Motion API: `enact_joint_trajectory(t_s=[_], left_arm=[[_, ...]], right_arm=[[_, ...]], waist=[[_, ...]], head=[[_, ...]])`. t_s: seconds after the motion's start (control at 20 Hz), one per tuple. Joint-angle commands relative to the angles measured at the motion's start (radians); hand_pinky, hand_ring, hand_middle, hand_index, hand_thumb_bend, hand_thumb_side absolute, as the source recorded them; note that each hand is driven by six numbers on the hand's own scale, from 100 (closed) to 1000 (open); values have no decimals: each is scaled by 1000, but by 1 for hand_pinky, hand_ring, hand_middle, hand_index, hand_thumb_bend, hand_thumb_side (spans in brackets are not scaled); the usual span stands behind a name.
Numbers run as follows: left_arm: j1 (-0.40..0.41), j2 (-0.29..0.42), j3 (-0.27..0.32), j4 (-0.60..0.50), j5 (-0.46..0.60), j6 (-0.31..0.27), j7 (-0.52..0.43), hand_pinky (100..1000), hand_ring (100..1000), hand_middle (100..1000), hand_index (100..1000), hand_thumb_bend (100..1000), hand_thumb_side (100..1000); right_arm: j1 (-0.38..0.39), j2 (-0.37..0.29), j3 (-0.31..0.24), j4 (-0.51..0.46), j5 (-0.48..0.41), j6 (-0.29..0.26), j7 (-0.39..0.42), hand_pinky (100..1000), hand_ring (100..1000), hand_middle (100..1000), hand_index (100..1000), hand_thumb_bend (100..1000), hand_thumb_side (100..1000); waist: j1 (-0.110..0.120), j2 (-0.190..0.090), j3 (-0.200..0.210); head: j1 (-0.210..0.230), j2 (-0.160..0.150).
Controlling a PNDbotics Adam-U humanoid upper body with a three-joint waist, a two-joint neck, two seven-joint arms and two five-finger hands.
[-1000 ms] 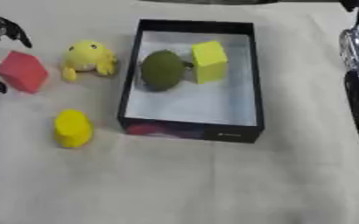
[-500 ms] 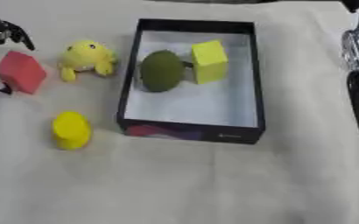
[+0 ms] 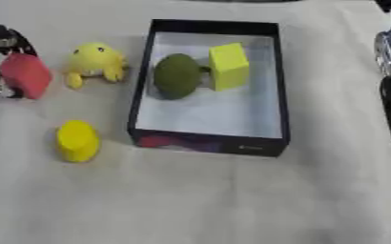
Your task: Pick up objects on the table and place them in the box.
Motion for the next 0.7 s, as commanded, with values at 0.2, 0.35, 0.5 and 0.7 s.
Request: enact_joint_trajectory(t_s=[0.2, 0.35, 0.5, 0.7], left_arm=[[-15, 38, 14, -61, 125, 22, -28, 646, 637, 630, 718, 344, 100], [-15, 46, 12, -109, 183, 34, -28, 623, 617, 616, 706, 311, 100], [-11, 52, 11, -142, 210, 48, -30, 623, 617, 616, 706, 311, 100], [-22, 59, 12, -232, 262, 39, -12, 593, 590, 594, 681, 264, 100]], right_arm=[[-6, -13, -3, -19, 3, -1, -8, 797, 732, 722, 828, 285, 400], [2, -4, -3, -27, 8, -3, -8, 797, 732, 722, 828, 282, 398], [6, 0, -4, -33, 12, -2, -8, 797, 732, 722, 828, 282, 398], [23, 13, -4, -45, 20, -5, -8, 798, 732, 723, 828, 280, 396]], waist=[[-10, -22, 6], [-10, -30, 8], [-10, -33, 8], [-9, -49, 15]], head=[[-20, 7], [-38, 14], [-43, 16], [-62, 23]])
